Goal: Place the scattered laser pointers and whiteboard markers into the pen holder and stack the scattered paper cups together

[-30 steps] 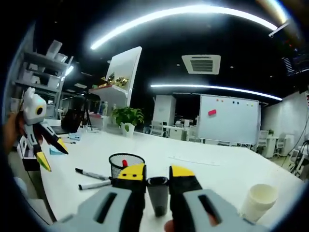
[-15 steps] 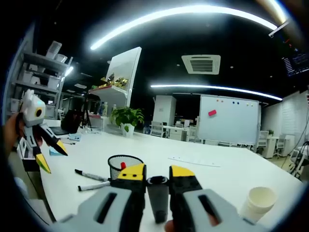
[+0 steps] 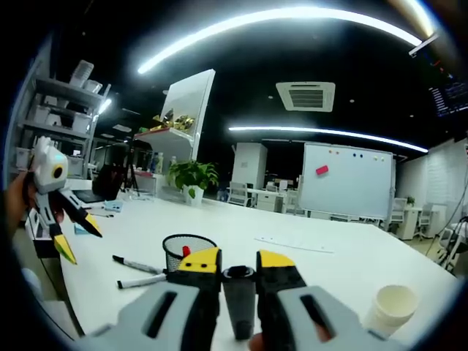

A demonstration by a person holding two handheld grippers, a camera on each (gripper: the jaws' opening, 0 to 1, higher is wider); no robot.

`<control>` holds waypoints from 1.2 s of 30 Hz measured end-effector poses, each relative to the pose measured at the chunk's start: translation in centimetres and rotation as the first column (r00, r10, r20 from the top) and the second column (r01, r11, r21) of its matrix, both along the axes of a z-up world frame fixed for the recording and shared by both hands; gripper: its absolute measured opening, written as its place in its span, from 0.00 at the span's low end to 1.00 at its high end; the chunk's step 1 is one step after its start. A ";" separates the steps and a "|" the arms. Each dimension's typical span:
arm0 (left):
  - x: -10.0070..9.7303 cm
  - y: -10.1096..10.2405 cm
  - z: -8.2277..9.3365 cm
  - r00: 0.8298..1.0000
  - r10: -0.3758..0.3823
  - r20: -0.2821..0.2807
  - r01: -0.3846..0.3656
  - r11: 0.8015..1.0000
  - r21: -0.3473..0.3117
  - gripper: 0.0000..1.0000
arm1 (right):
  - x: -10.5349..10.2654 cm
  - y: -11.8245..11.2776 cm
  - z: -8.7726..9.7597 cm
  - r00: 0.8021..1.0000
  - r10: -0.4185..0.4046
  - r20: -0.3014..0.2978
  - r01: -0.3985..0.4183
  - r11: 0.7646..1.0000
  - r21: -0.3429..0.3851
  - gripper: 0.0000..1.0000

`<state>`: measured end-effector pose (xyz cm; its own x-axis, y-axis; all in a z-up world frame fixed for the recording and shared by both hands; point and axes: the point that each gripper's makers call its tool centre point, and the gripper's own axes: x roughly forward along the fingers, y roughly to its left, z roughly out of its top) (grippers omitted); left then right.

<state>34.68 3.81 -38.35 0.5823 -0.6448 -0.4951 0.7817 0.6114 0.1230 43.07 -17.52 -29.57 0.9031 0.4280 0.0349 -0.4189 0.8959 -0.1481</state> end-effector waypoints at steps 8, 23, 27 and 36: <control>0.0 0.0 0.0 1.000 0.002 -0.001 -0.002 1.000 -0.003 0.57 | 0.0 -0.1 0.0 1.000 -0.003 -0.004 0.003 1.000 0.001 0.18; 0.0 0.0 0.0 1.000 0.002 -0.001 -0.002 1.000 -0.004 0.57 | 0.3 -0.2 0.6 1.000 -0.002 0.000 0.002 1.000 0.009 0.18; 0.0 0.0 0.0 1.000 0.002 -0.002 -0.002 1.000 -0.004 0.57 | 0.4 -0.2 0.8 1.000 -0.002 0.002 0.002 1.000 0.010 0.18; -0.1 0.0 -0.1 1.000 0.001 -0.003 -0.001 1.000 -0.004 0.57 | 0.5 0.4 1.3 1.000 0.013 0.000 -0.013 1.000 0.011 0.18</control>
